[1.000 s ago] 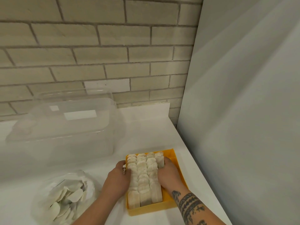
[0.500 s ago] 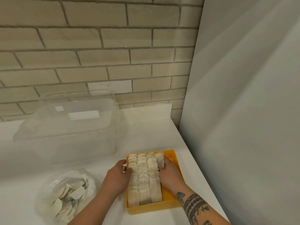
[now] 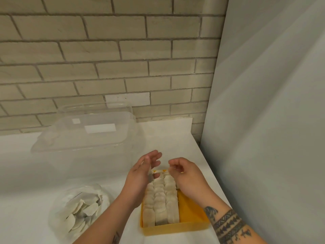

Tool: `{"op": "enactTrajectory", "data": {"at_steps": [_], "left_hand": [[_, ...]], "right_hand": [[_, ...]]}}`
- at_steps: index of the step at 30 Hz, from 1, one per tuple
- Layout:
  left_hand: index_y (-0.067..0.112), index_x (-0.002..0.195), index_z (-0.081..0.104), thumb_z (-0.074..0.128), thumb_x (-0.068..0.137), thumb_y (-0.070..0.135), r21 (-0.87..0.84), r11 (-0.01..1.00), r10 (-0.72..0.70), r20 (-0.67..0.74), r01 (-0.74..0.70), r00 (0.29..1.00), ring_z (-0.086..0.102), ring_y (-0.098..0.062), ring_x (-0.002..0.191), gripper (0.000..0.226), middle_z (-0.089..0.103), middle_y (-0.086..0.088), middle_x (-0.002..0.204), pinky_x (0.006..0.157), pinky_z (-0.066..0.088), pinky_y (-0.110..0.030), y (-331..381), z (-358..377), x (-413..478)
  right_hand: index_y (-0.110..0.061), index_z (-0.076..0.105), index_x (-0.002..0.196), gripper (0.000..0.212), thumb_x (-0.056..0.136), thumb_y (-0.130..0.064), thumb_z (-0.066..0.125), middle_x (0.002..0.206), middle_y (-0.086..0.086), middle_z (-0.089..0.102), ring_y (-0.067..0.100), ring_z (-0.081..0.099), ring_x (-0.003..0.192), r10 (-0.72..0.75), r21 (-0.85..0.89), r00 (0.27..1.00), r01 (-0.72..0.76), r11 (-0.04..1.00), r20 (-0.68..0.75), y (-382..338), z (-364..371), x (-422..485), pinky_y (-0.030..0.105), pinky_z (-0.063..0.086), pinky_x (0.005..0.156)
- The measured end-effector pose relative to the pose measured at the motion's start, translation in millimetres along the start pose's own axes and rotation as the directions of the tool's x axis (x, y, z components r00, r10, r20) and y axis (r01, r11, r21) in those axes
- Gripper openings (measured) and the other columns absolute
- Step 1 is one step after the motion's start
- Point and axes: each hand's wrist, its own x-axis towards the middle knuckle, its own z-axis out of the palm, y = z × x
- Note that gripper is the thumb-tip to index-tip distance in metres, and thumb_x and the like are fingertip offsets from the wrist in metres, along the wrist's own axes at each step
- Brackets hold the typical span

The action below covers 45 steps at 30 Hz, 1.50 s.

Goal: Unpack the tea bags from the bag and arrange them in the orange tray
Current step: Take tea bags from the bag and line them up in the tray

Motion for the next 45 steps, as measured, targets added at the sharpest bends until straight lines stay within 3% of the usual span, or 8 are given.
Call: {"op": "enactTrajectory", "data": {"at_steps": [3,8,12,15,23,28,33,45], "left_hand": [[0.034,0.123,0.073,0.046,0.099,0.044,-0.119,0.992,-0.027,0.172,0.048,0.985,0.041,-0.007,0.142,0.038,0.053,0.019,0.147,0.116,0.039,-0.042,3.6,10.8,0.2],[0.038,0.127,0.070,0.050,0.090,0.056,-0.175,0.978,-0.067,0.256,0.114,0.964,0.037,-0.010,0.145,0.046,0.045,0.010,0.155,0.115,0.039,-0.038,5.0,15.6,-2.3],[0.023,0.117,0.071,0.062,0.089,0.049,-0.054,0.997,-0.043,0.171,0.052,0.984,0.070,-0.017,0.103,0.039,0.073,-0.003,0.113,0.085,0.054,-0.035,2.9,8.7,-7.6],[0.018,0.093,0.071,0.074,0.091,0.025,0.160,0.987,0.006,0.123,-0.026,0.992,0.066,-0.016,0.077,0.008,0.071,0.002,0.082,0.070,0.053,-0.030,-1.0,6.0,-9.6],[0.025,0.073,0.067,0.077,0.089,0.022,0.433,0.895,0.063,0.109,-0.105,0.992,0.049,-0.006,0.056,0.019,0.058,0.013,0.060,0.058,0.042,-0.020,-11.1,7.0,-6.1],[0.034,0.099,0.072,0.073,0.091,0.027,0.616,0.783,0.155,-0.052,-0.090,0.987,0.062,0.005,0.086,0.011,0.069,0.021,0.091,0.070,0.042,-0.005,-21.0,-3.1,1.7],[0.026,0.123,0.063,0.070,0.089,0.023,0.766,0.639,0.089,-0.163,0.069,0.983,0.052,-0.021,0.126,0.034,0.057,0.006,0.131,0.102,0.041,-0.028,-52.6,-27.8,8.1],[0.030,0.137,0.048,0.054,0.099,0.025,0.684,0.714,-0.044,-0.173,0.152,0.984,0.067,-0.012,0.099,0.039,0.062,0.007,0.130,0.090,0.054,-0.035,-68.5,-35.1,4.5]], "right_hand": [[-0.030,0.066,0.117,0.022,0.095,-0.029,0.067,0.102,-0.015,0.071,-0.006,0.065,0.095,-0.035,0.057,0.990,0.027,0.998,0.139,-11.2,1.3,-4.8,0.010,0.050,0.082],[-0.015,0.071,0.093,0.007,0.092,-0.022,0.071,0.081,-0.001,0.071,0.002,0.063,0.071,-0.043,0.168,0.997,0.031,0.985,0.066,-11.1,5.7,-12.0,0.021,0.053,0.071],[-0.018,0.072,0.088,0.008,0.091,-0.026,0.072,0.077,-0.002,0.071,0.002,0.061,0.065,-0.011,0.171,0.998,0.021,0.985,-0.064,-7.1,-1.5,-10.5,0.017,0.051,0.063],[-0.022,0.073,0.088,0.005,0.090,-0.026,0.074,0.081,-0.004,0.073,0.006,0.066,0.072,0.013,0.194,0.995,0.006,0.981,-0.098,-2.9,-4.2,-9.9,0.021,0.055,0.068],[-0.039,0.071,0.097,0.013,0.088,-0.030,0.075,0.081,-0.017,0.067,0.002,0.062,0.074,-0.115,-0.158,0.993,0.118,0.980,0.027,2.3,-20.4,5.7,0.015,0.049,0.066],[-0.032,0.070,0.094,0.005,0.091,-0.028,0.069,0.084,-0.016,0.067,0.003,0.062,0.078,-0.090,-0.377,0.995,0.102,0.920,0.049,1.0,-37.6,29.8,0.015,0.046,0.064],[-0.030,0.067,0.092,0.011,0.087,-0.022,0.061,0.086,-0.014,0.065,0.006,0.059,0.082,0.024,-0.610,0.982,0.096,0.786,0.185,22.2,-35.1,39.1,0.033,0.052,0.085],[-0.029,0.070,0.094,0.019,0.094,-0.035,0.052,0.098,-0.009,0.060,0.015,0.038,0.105,-0.081,-0.831,0.977,0.209,0.516,0.196,57.5,-10.3,39.9,0.044,0.018,0.106]]}}
